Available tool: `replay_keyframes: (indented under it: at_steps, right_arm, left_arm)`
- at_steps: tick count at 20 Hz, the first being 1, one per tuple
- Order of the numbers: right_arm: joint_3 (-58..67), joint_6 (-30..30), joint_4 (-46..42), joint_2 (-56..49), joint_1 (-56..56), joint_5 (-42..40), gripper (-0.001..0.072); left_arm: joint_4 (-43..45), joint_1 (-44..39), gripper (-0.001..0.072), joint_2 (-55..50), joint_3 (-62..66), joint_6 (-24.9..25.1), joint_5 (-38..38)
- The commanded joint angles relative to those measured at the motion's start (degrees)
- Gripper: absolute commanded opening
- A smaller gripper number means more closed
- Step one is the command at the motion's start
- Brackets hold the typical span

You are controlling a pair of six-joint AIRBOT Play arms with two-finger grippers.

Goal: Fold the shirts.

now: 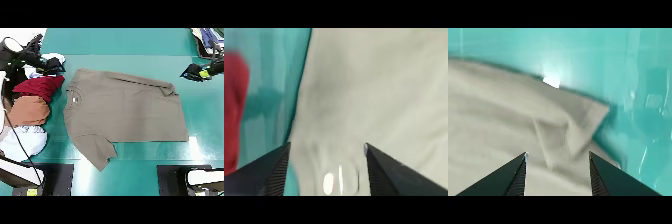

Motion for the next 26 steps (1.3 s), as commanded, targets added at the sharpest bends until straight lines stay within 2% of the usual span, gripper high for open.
replay_keyframes:
  at_steps: [1,7,10,13,18,21,23,24,25,26]
  right_arm:
    - [-4.17,-1.90,0.02,5.66,-1.99,5.81,0.0444]
    - [-25.79,-2.78,0.04,20.28,-4.79,4.90,0.0444]
    - [-31.12,-2.84,0.04,25.14,-5.11,3.91,0.0444]
    - [-32.15,-2.86,0.07,27.89,-5.11,3.74,0.0444]
    - [-32.15,-2.84,0.04,30.42,-5.11,3.54,0.0443]
    - [-32.15,-2.82,0.07,30.75,-5.11,4.07,0.0444]
    - [-32.15,-2.82,0.02,30.75,-5.11,5.25,0.0444]
    - [-32.20,-2.82,-0.24,30.75,-5.14,6.14,0.0444]
    - [-32.22,-2.82,-0.46,30.75,-5.14,7.30,0.0444]
    - [-32.22,-2.82,-1.11,30.75,-5.14,8.41,0.0444]
  left_arm:
    - [2.86,2.23,0.0541,6.58,-5.53,-0.50,-5.99]
    - [3.21,2.23,0.0542,29.33,-41.57,-0.48,-3.89]
    - [0.94,2.23,0.0542,39.65,-60.35,-1.79,-1.51]
    - [-5.64,2.23,0.0542,46.47,-72.57,-1.46,0.63]
    - [-10.97,-0.04,0.0542,48.04,-78.73,-1.18,5.38]
    - [-11.93,-8.87,0.0542,47.98,-78.90,-1.64,11.54]
    - [-11.96,-13.03,0.0539,47.87,-78.88,-4.85,15.93]
    - [-11.96,-13.81,0.0446,47.87,-78.88,-6.19,16.48]
    - [-11.98,-13.90,0.0177,47.89,-78.88,-5.90,16.46]
    - [-11.80,-13.90,0.0039,47.89,-78.73,-5.81,16.59]
